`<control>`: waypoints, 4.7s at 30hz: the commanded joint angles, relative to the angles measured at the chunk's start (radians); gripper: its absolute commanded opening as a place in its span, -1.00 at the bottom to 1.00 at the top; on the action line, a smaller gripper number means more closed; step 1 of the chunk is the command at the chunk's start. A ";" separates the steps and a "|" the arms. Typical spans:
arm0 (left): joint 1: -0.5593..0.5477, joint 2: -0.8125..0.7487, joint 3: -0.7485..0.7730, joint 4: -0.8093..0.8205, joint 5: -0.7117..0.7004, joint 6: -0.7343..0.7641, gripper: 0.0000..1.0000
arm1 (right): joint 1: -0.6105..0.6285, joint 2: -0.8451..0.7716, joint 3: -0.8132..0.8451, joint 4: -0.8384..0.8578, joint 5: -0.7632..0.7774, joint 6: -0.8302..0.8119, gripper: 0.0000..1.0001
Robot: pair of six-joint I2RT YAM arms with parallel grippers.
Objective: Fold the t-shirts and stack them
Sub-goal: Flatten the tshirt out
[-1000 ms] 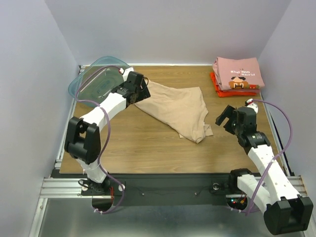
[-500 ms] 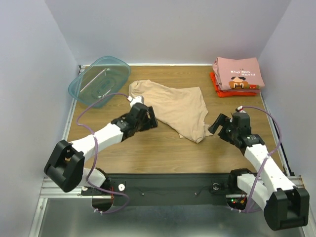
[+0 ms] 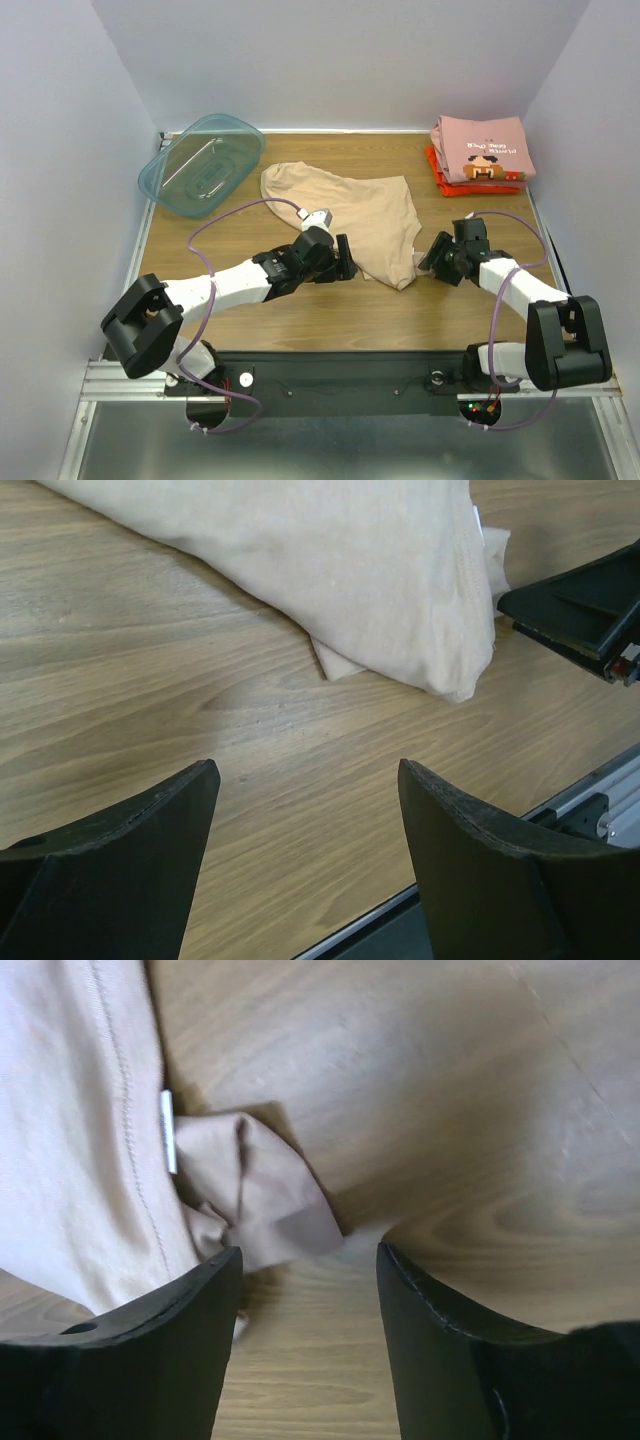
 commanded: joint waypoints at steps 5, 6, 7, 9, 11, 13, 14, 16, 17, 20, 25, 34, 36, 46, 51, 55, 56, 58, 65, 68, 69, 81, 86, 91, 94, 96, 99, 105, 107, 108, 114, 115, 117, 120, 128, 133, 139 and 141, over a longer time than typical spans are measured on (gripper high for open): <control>0.000 -0.169 -0.068 -0.016 -0.116 -0.072 0.69 | 0.000 0.105 0.047 0.124 -0.102 -0.031 -0.47; 0.000 -0.191 -0.081 -0.042 -0.130 -0.082 0.69 | 0.001 0.107 0.038 0.125 -0.106 -0.035 -0.64; 0.002 -0.229 -0.103 -0.063 -0.156 -0.097 0.69 | 0.001 0.107 0.015 0.130 -0.143 -0.049 -0.99; 0.002 -0.277 -0.123 -0.089 -0.185 -0.112 0.73 | 0.007 0.065 -0.026 0.130 -0.227 -0.060 -0.99; 0.005 -0.301 -0.130 -0.140 -0.228 -0.134 0.74 | 0.016 -0.007 -0.049 0.125 -0.302 -0.080 -0.99; 0.005 -0.332 -0.128 -0.195 -0.265 -0.148 0.75 | 0.042 -0.155 -0.031 0.057 -0.416 -0.104 -0.99; 0.005 -0.343 -0.127 -0.209 -0.276 -0.152 0.75 | 0.059 -0.204 -0.008 0.009 -0.438 -0.113 -0.99; 0.006 -0.375 -0.125 -0.230 -0.300 -0.165 0.79 | 0.107 -0.312 0.055 -0.147 -0.473 -0.123 -0.99; 0.008 -0.386 -0.127 -0.238 -0.306 -0.169 0.79 | 0.118 -0.403 0.117 -0.181 -0.509 -0.127 -0.99; 0.013 -0.426 -0.137 -0.240 -0.314 -0.177 0.81 | 0.133 -0.519 0.267 -0.215 -0.664 -0.100 -0.99; 0.016 -0.472 -0.136 -0.260 -0.303 -0.180 0.81 | 0.133 -0.463 0.536 -0.217 -0.647 -0.104 -0.99; 0.017 -0.530 -0.133 -0.306 -0.335 -0.198 0.84 | 0.135 -0.046 0.943 -0.208 -0.167 -0.052 -0.99; 0.017 -0.518 -0.139 -0.280 -0.320 -0.182 0.85 | 0.133 0.046 0.986 -0.206 -0.107 -0.043 -0.99; -0.042 -0.193 -0.115 -0.048 -0.084 -0.126 0.84 | -0.023 0.505 1.138 -0.231 0.127 0.028 -0.99; -0.142 0.069 0.033 -0.025 -0.069 -0.125 0.85 | -0.045 0.496 1.067 -0.229 0.170 -0.007 -0.99; -0.196 0.229 0.201 -0.024 -0.053 -0.132 0.84 | -0.065 0.464 1.031 -0.229 0.196 -0.027 -0.99; -0.208 0.258 0.230 -0.025 -0.062 -0.134 0.84 | -0.072 0.453 1.015 -0.229 0.199 -0.031 -0.99; -0.231 0.346 0.318 -0.049 -0.061 -0.136 0.84 | -0.094 0.438 1.000 -0.229 0.193 -0.035 -0.99; -0.253 0.545 0.531 -0.259 -0.153 -0.184 0.73 | -0.108 0.387 0.939 -0.226 0.208 -0.058 -0.99; -0.282 0.600 0.596 -0.376 -0.237 -0.226 0.73 | -0.129 0.381 0.923 -0.221 0.205 -0.060 -0.99; -0.286 0.614 0.614 -0.410 -0.257 -0.238 0.73 | -0.129 0.381 0.920 -0.220 0.203 -0.060 -0.99; -0.300 0.827 0.849 -0.657 -0.325 -0.287 -0.15 | -0.137 0.358 0.871 -0.201 0.208 -0.061 -0.99; -0.300 0.799 0.840 -0.694 -0.381 -0.297 -1.00 | -0.140 0.343 0.862 -0.197 0.211 -0.075 -0.99; -0.300 0.505 0.736 -0.786 -0.567 -0.392 -1.00 | -0.141 0.273 0.848 -0.197 0.239 -0.086 -0.99; -0.302 0.260 0.639 -0.833 -0.700 -0.413 -1.00 | -0.145 0.197 0.843 -0.200 0.246 -0.098 -0.99; -0.302 0.155 0.630 -0.869 -0.780 -0.407 -1.00 | -0.145 0.153 0.840 -0.201 0.257 -0.100 -0.99; -0.302 -0.066 0.628 -0.858 -0.839 -0.323 -1.00 | -0.145 0.044 0.854 -0.218 0.291 -0.104 -0.99; -0.299 -0.347 0.642 -0.760 -0.966 -0.189 -1.00 | -0.146 -0.114 0.972 -0.287 0.420 -0.136 -0.99; -0.297 -0.458 0.637 -0.670 -1.001 -0.117 -1.00 | -0.146 -0.140 1.027 -0.309 0.467 -0.146 -0.99; -0.297 -0.490 0.637 -0.642 -1.009 -0.047 -1.00 | -0.146 -0.163 1.043 -0.315 0.475 -0.156 -0.99; -0.296 -0.596 0.680 -0.541 -1.124 0.084 -1.00 | -0.146 -0.209 1.127 -0.341 0.502 -0.176 -0.99; -0.297 -0.588 0.688 -0.530 -1.133 0.119 -1.00 | -0.145 -0.206 1.132 -0.343 0.510 -0.179 -0.99; -0.297 -0.570 0.686 -0.464 -1.145 0.163 -1.00 | -0.145 -0.199 1.141 -0.343 0.506 -0.192 -0.99; -0.284 -0.503 0.699 -0.419 -1.151 0.208 -1.00 | -0.146 -0.168 1.143 -0.341 0.457 -0.198 -0.99; 0.354 -0.224 0.732 -0.310 -0.460 0.234 -1.00 | -0.145 -0.024 1.127 -0.298 0.277 -0.212 -0.99; 0.557 0.066 1.003 -0.310 -0.176 0.305 -1.00 | -0.145 0.215 1.259 -0.195 0.257 -0.225 -0.99; 0.641 0.346 1.727 -0.496 -0.030 0.355 -1.00 | -0.146 0.500 1.820 -0.195 0.272 -0.256 -0.99; 0.666 0.337 1.749 -0.478 0.014 0.340 -1.00 | -0.146 0.525 1.947 -0.195 0.292 -0.270 -0.99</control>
